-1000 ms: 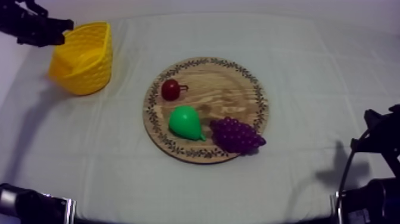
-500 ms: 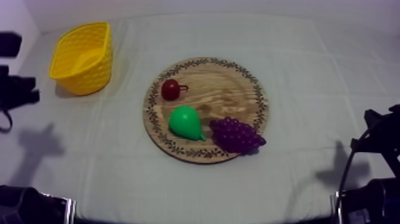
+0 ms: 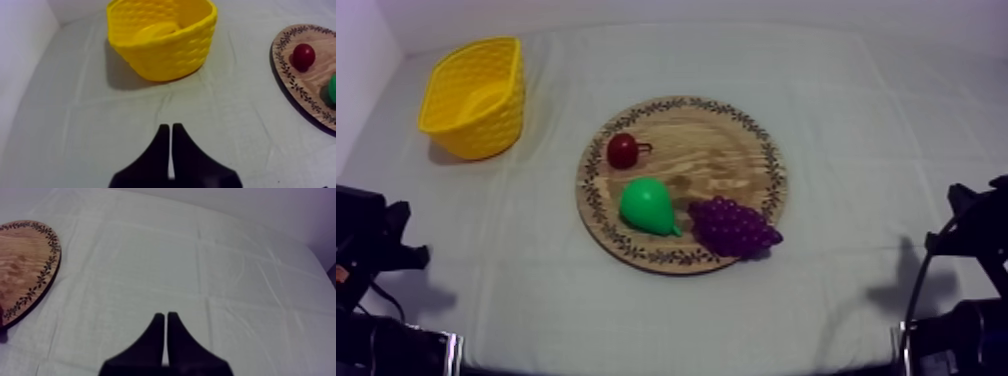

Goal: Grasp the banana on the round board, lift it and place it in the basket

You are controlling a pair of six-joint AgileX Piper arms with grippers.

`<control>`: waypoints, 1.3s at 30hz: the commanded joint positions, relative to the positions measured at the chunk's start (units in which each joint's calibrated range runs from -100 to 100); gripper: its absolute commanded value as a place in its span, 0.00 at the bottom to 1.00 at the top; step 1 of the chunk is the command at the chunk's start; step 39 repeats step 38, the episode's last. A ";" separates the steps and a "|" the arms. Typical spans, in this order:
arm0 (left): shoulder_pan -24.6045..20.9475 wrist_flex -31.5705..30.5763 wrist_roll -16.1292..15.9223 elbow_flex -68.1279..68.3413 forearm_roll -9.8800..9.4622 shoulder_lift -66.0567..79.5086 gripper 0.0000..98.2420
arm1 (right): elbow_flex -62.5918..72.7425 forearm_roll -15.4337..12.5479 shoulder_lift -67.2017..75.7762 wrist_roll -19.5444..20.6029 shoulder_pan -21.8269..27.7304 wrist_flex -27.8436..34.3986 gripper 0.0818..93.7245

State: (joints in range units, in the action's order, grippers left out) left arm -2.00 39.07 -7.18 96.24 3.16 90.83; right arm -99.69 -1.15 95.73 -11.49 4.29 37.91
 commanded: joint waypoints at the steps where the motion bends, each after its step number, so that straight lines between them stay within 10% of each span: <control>1: 0.58 -0.20 3.94 0.93 -2.00 3.51 0.00 | 0.03 0.01 0.02 0.00 0.00 -0.01 0.00; 15: 1.39 -4.50 16.48 2.96 -4.88 8.86 0.00 | 0.03 0.01 0.02 -0.01 0.00 -0.01 0.00; 39: 1.39 -5.60 17.27 3.32 -5.04 8.91 0.00 | 0.03 0.01 0.02 -0.01 0.00 -0.01 0.00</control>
